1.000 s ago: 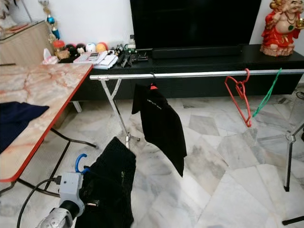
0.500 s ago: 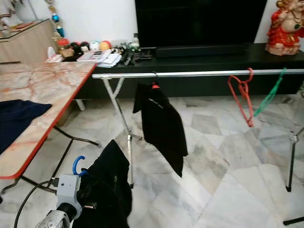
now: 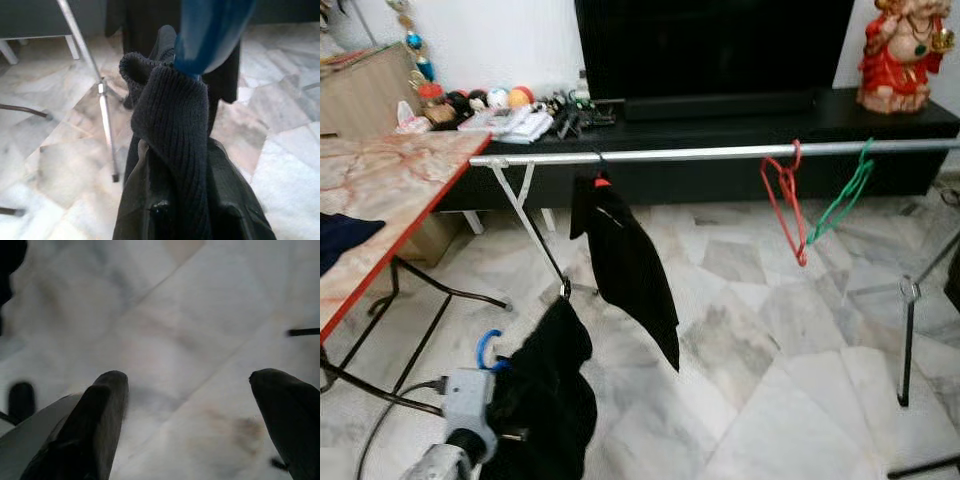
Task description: Hang hanger
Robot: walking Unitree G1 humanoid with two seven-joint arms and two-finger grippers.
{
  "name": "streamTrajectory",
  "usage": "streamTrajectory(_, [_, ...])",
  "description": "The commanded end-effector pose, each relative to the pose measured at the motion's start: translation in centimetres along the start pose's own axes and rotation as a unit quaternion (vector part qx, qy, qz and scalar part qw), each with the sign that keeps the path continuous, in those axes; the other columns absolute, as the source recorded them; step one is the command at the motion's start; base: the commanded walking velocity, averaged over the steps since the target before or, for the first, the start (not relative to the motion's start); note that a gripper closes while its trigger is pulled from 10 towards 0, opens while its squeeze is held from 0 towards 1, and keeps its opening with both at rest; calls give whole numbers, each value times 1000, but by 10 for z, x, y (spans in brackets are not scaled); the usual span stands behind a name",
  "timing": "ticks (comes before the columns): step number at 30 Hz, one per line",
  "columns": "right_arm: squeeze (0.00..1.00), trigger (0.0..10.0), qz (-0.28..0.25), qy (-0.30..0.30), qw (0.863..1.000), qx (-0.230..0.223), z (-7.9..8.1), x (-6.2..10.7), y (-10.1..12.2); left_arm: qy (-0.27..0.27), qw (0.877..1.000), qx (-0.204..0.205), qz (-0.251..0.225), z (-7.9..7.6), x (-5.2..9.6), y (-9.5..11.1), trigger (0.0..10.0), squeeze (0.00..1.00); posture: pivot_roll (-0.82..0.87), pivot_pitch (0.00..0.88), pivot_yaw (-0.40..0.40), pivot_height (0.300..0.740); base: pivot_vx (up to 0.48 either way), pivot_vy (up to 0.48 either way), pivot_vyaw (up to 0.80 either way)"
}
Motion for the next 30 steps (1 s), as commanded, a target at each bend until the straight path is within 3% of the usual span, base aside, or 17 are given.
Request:
streamTrajectory(1, [0,10000,-2,11,1000,0,10,0,2,7,1000,-7,-14,8,1,9,10000,0,-32,11,62,740,0,-412,0])
streamTrajectory(21, [0,10000,10,11,1000,-1,10,2,-7,1,1000,-8,-15,5,1,9,10000,0,-34,0,65,740,0,-411,0])
streamTrajectory(30, [0,10000,11,10,1000,0,7,1,-7,7,1000,2,-26,7,2,13,10000,0,-28,1,56,740,0,-32,0])
Point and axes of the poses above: a point about 5 cm out from each wrist's last joint towards the gripper, its own x axis pointing back from the gripper into the wrist, its own y axis along the axis of the wrist's last joint, z = x × y, the point moved 6 cm from there along -x, pointing out of the wrist towards the gripper, and after that the axes turned 13 degrees about x, right-handed, at the moved point
